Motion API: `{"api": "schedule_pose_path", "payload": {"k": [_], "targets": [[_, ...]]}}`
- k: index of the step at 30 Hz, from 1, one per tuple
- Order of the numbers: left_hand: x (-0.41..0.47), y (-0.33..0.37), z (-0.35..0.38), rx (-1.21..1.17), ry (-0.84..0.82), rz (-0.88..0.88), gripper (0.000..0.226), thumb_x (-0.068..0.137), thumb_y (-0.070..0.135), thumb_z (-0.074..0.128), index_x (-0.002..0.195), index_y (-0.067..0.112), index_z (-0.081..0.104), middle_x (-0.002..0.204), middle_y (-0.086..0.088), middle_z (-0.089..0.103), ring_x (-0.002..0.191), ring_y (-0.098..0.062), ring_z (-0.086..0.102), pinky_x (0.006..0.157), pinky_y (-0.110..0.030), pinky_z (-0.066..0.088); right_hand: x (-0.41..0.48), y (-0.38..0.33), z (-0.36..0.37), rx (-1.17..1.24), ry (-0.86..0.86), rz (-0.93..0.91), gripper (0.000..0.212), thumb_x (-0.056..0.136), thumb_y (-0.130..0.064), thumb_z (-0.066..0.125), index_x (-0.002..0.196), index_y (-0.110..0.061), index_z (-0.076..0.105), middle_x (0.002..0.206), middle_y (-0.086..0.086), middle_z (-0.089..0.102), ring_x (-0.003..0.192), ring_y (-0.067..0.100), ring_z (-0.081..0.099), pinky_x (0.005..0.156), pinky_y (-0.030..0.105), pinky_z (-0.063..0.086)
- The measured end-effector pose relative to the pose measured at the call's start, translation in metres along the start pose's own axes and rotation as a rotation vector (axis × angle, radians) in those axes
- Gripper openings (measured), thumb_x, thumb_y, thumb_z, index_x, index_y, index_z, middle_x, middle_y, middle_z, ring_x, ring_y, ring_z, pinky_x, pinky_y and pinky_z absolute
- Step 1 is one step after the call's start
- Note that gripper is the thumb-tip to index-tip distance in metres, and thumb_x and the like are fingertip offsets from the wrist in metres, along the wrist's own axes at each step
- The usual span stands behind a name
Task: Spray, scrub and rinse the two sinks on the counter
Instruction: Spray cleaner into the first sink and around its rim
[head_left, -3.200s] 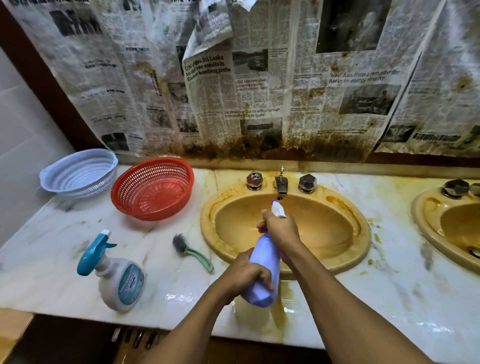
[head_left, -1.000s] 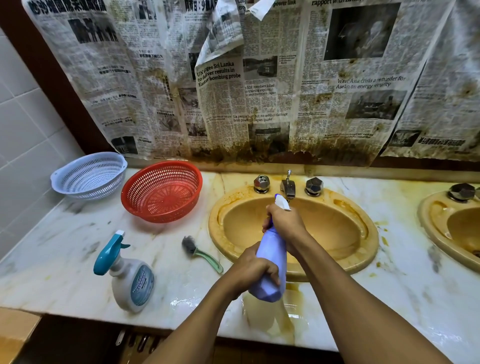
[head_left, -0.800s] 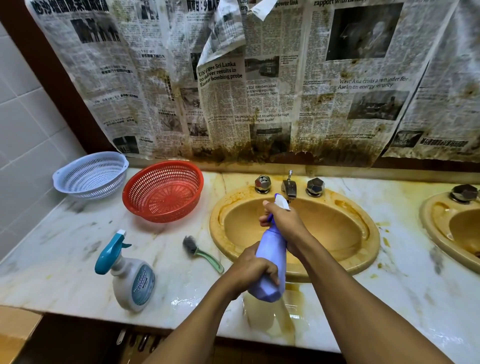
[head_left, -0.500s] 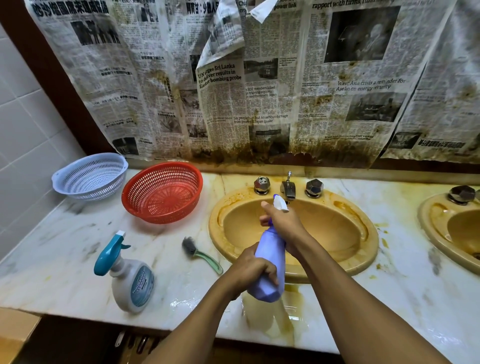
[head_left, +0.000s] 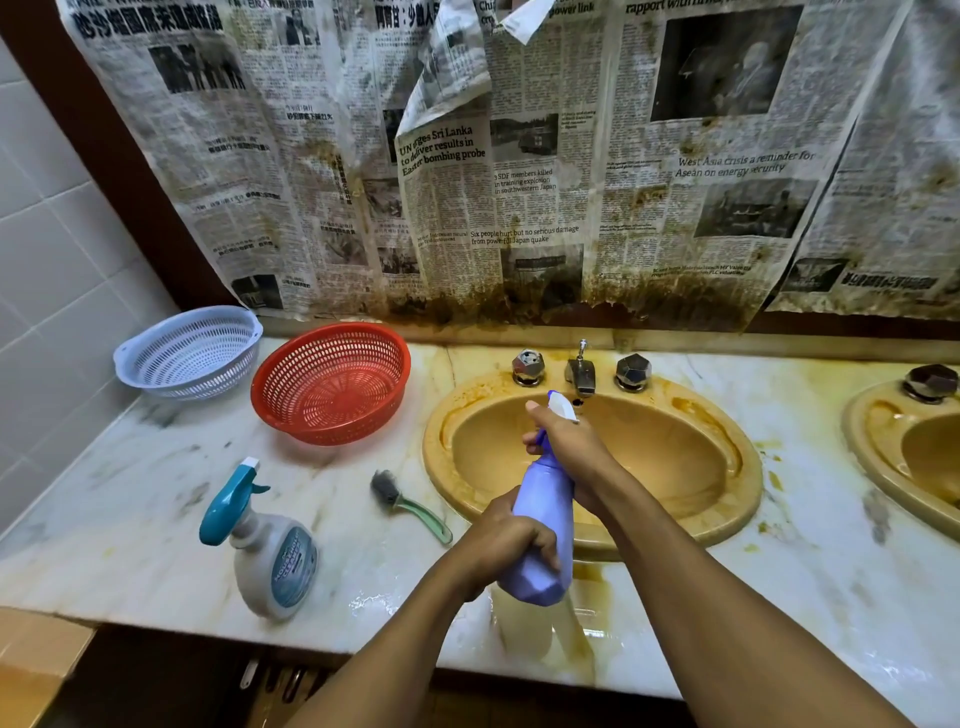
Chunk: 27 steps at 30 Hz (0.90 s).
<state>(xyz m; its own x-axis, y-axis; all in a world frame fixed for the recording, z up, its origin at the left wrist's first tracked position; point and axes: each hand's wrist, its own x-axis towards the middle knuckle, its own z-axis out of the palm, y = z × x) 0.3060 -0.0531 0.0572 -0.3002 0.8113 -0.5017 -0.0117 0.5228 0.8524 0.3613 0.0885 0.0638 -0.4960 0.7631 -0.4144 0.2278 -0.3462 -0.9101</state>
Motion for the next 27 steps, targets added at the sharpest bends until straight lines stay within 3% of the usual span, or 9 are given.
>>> {"api": "schedule_pose_path", "payload": {"k": [2, 4, 7, 10, 14, 17, 21, 25, 27], "targets": [[-0.001, -0.002, -0.002, 0.0, -0.007, 0.003, 0.061, 0.046, 0.017, 0.07, 0.104, 0.034, 0.07, 0.101, 0.004, 0.076, 0.103, -0.023, 0.067, 0.092, -0.041, 0.058, 0.001, 0.002, 0.003, 0.031, -0.004, -0.001, 0.044, 0.09, -0.049, 0.07, 0.116, -0.014, 0.063, 0.088, 0.008, 0.075, 0.085, 0.024, 0.066, 0.079, 0.041, 0.054], [-0.003, -0.002, -0.003, -0.005, -0.027, 0.008, 0.058, 0.047, 0.017, 0.07, 0.103, 0.032, 0.07, 0.096, 0.007, 0.075, 0.096, -0.02, 0.066, 0.085, -0.035, 0.057, 0.001, 0.002, 0.007, -0.003, 0.077, -0.014, 0.028, 0.091, -0.038, 0.065, 0.094, -0.01, 0.068, 0.073, 0.006, 0.074, 0.078, 0.027, 0.066, 0.08, 0.046, 0.057], [-0.007, -0.003, -0.003, -0.017, -0.06, -0.002, 0.054, 0.05, 0.015, 0.069, 0.103, 0.028, 0.07, 0.089, 0.01, 0.073, 0.089, -0.016, 0.064, 0.075, -0.028, 0.054, -0.009, -0.002, 0.013, -0.14, 0.215, 0.027, 0.028, 0.087, -0.026, 0.052, 0.07, -0.01, 0.067, 0.066, 0.008, 0.074, 0.07, 0.029, 0.063, 0.081, 0.046, 0.059], [-0.008, -0.006, -0.008, 0.003, -0.066, 0.004, 0.046, 0.058, 0.01, 0.07, 0.101, 0.025, 0.07, 0.085, 0.01, 0.07, 0.085, -0.015, 0.062, 0.072, -0.025, 0.05, -0.009, 0.004, 0.015, -0.157, 0.259, 0.006, 0.03, 0.09, -0.03, 0.054, 0.076, -0.01, 0.071, 0.067, 0.006, 0.075, 0.071, 0.028, 0.066, 0.08, 0.043, 0.059], [-0.009, -0.012, -0.014, 0.03, -0.096, -0.002, 0.056, 0.048, 0.018, 0.07, 0.103, 0.027, 0.071, 0.101, 0.0, 0.074, 0.094, -0.02, 0.063, 0.082, -0.034, 0.053, -0.011, 0.011, 0.017, -0.003, 0.129, -0.027, 0.035, 0.092, -0.046, 0.067, 0.102, -0.012, 0.067, 0.078, 0.006, 0.075, 0.079, 0.025, 0.068, 0.087, 0.048, 0.057], [-0.011, -0.014, -0.015, 0.063, -0.122, 0.03, 0.057, 0.049, 0.018, 0.07, 0.105, 0.025, 0.07, 0.101, 0.0, 0.074, 0.092, -0.019, 0.063, 0.081, -0.033, 0.052, -0.014, 0.012, 0.017, -0.003, 0.192, -0.006, 0.026, 0.091, -0.033, 0.061, 0.08, -0.011, 0.068, 0.071, 0.009, 0.074, 0.074, 0.03, 0.067, 0.081, 0.047, 0.058], [-0.012, -0.017, -0.013, 0.081, -0.13, 0.056, 0.06, 0.053, 0.015, 0.072, 0.112, 0.026, 0.07, 0.107, -0.001, 0.075, 0.096, -0.02, 0.065, 0.08, -0.031, 0.055, -0.02, 0.015, 0.017, -0.079, 0.242, 0.03, 0.039, 0.082, -0.03, 0.054, 0.049, -0.014, 0.07, 0.066, 0.009, 0.074, 0.068, 0.031, 0.064, 0.081, 0.049, 0.059], [-0.011, -0.023, -0.017, 0.084, -0.101, 0.044, 0.054, 0.053, 0.012, 0.072, 0.106, 0.025, 0.07, 0.096, 0.006, 0.073, 0.091, -0.019, 0.064, 0.084, -0.034, 0.055, -0.027, 0.017, 0.017, 0.057, 0.125, -0.053, 0.025, 0.095, -0.038, 0.069, 0.089, -0.013, 0.071, 0.077, 0.01, 0.072, 0.075, 0.024, 0.066, 0.078, 0.04, 0.054], [-0.012, -0.025, -0.016, 0.085, -0.098, 0.046, 0.053, 0.055, 0.011, 0.072, 0.106, 0.026, 0.071, 0.094, 0.008, 0.073, 0.09, -0.016, 0.062, 0.082, -0.033, 0.055, -0.023, 0.02, 0.017, 0.064, 0.105, -0.049, 0.023, 0.096, -0.035, 0.067, 0.09, -0.012, 0.067, 0.076, 0.01, 0.071, 0.073, 0.024, 0.065, 0.076, 0.038, 0.053]]}}
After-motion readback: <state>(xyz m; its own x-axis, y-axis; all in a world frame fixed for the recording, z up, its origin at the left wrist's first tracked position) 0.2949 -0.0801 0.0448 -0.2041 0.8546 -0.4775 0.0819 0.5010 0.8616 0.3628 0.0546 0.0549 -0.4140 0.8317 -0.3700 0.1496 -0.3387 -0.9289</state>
